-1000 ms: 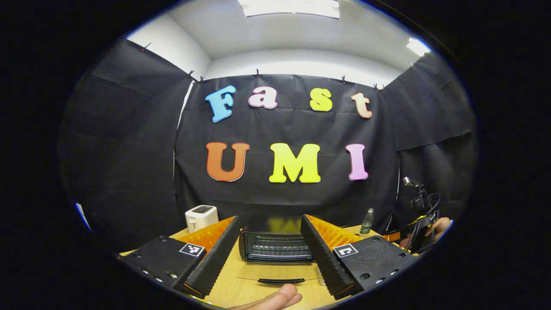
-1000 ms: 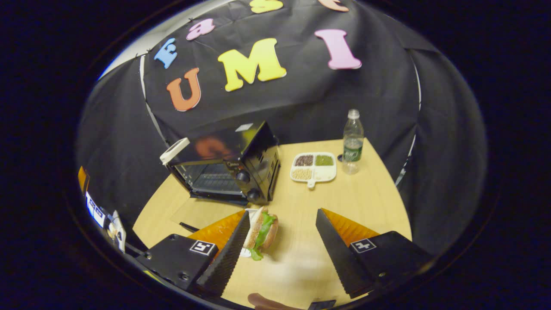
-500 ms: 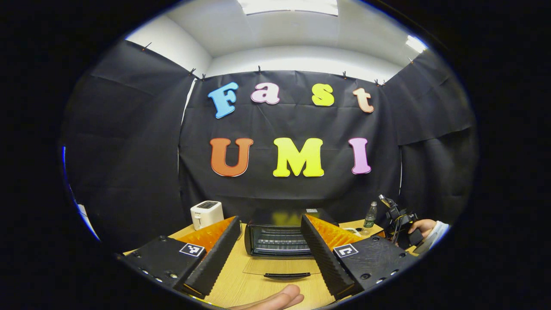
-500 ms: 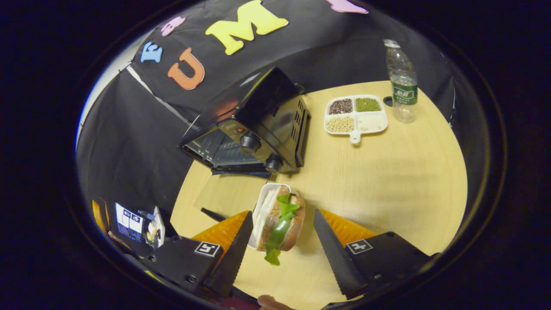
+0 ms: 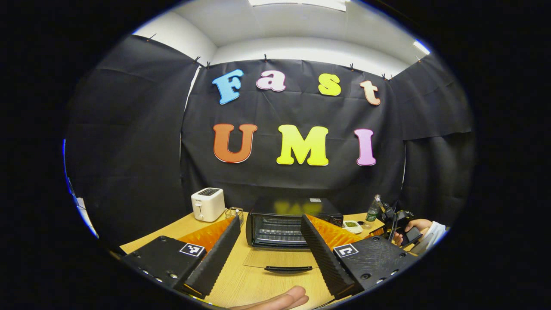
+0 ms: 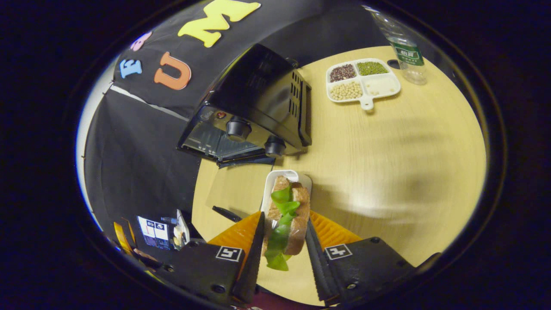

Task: Open the electric oven with the left hand, put the food in, and close the electric oven.

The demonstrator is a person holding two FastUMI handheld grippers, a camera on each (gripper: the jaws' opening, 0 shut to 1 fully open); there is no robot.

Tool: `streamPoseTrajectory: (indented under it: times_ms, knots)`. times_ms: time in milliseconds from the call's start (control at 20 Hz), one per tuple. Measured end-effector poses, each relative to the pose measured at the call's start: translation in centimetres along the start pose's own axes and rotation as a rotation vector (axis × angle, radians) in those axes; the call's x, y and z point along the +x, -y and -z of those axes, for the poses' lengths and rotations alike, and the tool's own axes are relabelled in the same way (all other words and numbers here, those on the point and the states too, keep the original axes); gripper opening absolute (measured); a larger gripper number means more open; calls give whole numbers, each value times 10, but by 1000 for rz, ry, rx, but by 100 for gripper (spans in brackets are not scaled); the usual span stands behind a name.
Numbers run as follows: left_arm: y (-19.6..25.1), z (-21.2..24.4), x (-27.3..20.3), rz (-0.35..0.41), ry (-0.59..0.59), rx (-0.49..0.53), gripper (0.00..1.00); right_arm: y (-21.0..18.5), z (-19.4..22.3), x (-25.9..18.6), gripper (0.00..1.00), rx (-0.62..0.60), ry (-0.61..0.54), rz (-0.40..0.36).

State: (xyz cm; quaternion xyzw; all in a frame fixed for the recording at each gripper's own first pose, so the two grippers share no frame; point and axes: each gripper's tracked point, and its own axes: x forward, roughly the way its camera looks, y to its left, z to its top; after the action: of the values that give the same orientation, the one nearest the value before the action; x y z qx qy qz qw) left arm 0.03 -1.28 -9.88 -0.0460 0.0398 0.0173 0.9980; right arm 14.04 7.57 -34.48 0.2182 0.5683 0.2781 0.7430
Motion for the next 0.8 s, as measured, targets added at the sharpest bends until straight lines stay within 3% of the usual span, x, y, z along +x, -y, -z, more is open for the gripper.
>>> streamPoseTrajectory:
  times_ms: [50,100,150,200,500,800]
  knots:
    - [-1,1,-1,0,-2,-7,93,-2,3,1,53,9,0,0]
    - [-4,1,-2,0,-2,-12,93,-3,5,-1,36,14,6,-1]
    - [-7,1,-3,1,-2,-16,93,-3,6,-4,35,19,19,4]
    - [-8,1,-4,4,-1,-18,93,-5,6,-8,42,15,40,7]
    - [-7,-3,-16,48,21,-24,93,-37,15,-56,41,-42,205,19]
    - [-15,-12,-35,79,59,-35,93,-92,39,-67,41,38,384,-93]
